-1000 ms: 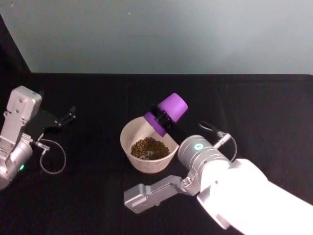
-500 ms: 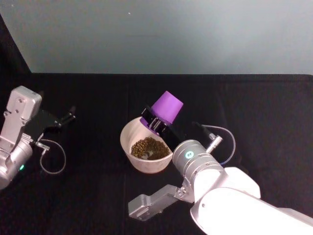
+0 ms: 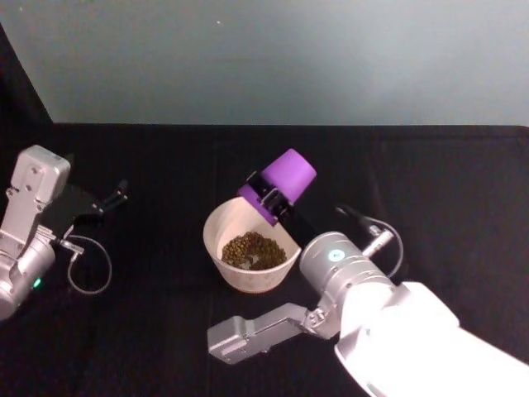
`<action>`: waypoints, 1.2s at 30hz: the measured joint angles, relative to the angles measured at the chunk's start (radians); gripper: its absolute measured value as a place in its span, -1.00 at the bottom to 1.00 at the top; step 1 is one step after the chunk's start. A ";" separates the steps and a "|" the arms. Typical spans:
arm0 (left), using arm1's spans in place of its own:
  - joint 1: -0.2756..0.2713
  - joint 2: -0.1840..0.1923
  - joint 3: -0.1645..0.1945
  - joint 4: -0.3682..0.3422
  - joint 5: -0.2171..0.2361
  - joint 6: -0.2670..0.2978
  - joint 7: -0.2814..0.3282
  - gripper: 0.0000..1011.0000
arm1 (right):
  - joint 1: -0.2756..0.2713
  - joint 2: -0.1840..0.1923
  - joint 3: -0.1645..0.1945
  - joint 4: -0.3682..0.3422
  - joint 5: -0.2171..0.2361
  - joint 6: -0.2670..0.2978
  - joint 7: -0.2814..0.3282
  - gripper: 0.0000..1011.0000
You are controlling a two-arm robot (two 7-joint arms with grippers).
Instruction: Pick up the cup and pour the mung beans from the cup into the bowl.
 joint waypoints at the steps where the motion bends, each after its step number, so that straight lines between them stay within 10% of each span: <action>1: 0.000 0.000 0.000 0.000 0.000 0.000 0.000 0.98 | -0.010 0.000 0.011 -0.003 0.013 0.008 -0.012 0.45; 9: 0.000 0.000 0.000 0.000 0.000 0.000 0.000 0.98 | -0.104 -0.011 0.136 -0.028 0.192 0.058 -0.143 0.45; 19: 0.000 0.000 0.000 0.000 0.000 0.000 0.000 0.98 | -0.211 -0.070 0.349 -0.036 0.546 0.009 -0.283 0.45; 27: 0.000 0.000 0.000 0.000 0.000 0.000 0.000 0.98 | -0.254 -0.117 0.464 -0.022 0.762 -0.053 -0.317 0.45; 36: 0.000 0.000 0.000 0.000 0.000 0.000 0.000 0.98 | -0.309 -0.178 0.632 0.018 1.103 -0.147 -0.322 0.45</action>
